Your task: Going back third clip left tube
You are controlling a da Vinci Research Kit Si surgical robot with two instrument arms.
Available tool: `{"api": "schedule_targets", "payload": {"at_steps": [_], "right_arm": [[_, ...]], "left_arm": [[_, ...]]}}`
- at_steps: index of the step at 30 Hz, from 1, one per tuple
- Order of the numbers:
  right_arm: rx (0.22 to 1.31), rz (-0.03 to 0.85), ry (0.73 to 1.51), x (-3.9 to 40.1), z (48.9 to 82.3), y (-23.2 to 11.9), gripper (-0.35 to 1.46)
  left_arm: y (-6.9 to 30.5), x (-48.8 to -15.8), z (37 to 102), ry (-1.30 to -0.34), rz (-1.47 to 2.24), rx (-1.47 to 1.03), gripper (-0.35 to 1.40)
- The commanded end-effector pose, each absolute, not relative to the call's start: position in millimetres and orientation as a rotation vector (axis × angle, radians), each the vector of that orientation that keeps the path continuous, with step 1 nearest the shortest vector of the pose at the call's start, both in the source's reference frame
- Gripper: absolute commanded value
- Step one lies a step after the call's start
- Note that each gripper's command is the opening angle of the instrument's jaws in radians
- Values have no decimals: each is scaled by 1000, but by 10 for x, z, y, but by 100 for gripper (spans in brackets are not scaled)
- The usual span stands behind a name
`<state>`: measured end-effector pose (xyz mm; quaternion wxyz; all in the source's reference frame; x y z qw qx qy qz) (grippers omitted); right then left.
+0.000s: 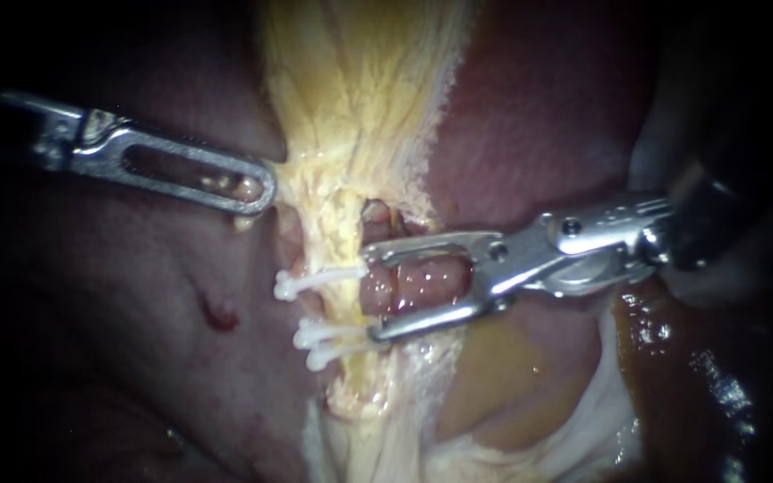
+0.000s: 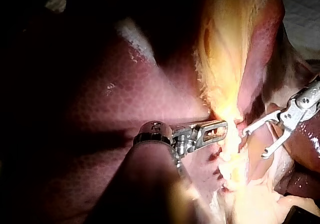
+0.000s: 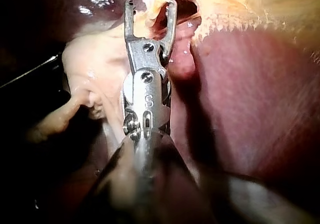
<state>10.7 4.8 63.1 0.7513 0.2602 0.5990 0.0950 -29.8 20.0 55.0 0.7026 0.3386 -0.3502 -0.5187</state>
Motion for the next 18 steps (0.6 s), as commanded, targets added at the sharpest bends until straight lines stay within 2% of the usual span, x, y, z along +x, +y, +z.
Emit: {"api": "schedule_targets", "payload": {"at_steps": [1, 11, 18], "right_arm": [[559, 201, 1306, 101, 626, 49, 50], [488, 178, 1275, 46, 588, 64, 50], [487, 178, 1270, 34, 582, 69, 49]], "left_arm": [[200, -298, 551, -779, -1154, 753, -35], [200, -300, 553, -780, -1154, 752, -35], [199, -305, 561, -781, -1154, 747, -35]]}}
